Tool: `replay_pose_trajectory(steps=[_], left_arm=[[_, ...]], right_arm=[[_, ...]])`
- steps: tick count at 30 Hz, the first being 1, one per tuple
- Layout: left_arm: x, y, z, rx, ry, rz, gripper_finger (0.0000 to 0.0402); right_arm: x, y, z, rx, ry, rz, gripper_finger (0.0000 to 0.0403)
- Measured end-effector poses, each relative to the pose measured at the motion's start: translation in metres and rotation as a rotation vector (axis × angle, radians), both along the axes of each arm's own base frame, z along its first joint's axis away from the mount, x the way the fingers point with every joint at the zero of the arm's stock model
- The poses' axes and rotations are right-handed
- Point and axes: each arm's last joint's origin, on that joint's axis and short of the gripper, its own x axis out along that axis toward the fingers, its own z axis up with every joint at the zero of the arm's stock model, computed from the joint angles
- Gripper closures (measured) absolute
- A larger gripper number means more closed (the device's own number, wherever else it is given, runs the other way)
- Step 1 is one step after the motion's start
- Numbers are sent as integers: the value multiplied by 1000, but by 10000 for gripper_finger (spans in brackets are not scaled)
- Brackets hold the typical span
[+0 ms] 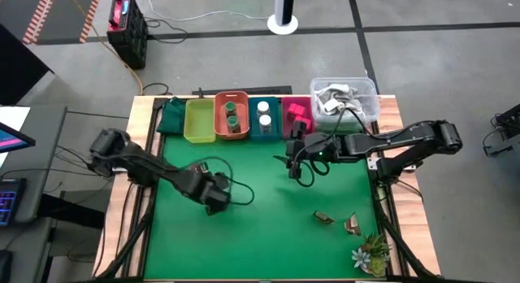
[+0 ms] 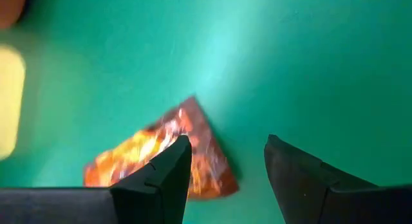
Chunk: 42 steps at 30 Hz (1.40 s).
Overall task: Sort spices by type
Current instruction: Put the top left orange spice pack into the yellow bin
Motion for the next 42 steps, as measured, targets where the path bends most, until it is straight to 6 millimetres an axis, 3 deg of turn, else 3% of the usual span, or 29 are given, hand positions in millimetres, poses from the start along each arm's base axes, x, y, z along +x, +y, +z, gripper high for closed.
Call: replay_pose_trajectory(steps=[9, 17, 27, 34, 42], left_arm=[[4, -27, -21, 67, 154, 18, 217], [-10, -39, -32, 79, 144, 34, 217], [-31, -62, -44, 131, 103, -63, 217], [-47, -66, -54, 223, 48, -60, 217], [-49, -65, -53, 352, -8, -112, 217]], right_arm=[[0, -3, 0, 1, 4, -11, 104], [0, -6, -1, -4, 10, -17, 104], [-11, -25, -16, -10, 198, -133, 104], [-13, -31, -18, 1, 214, -166, 104], [-13, -31, -18, 3, 211, -166, 104]])
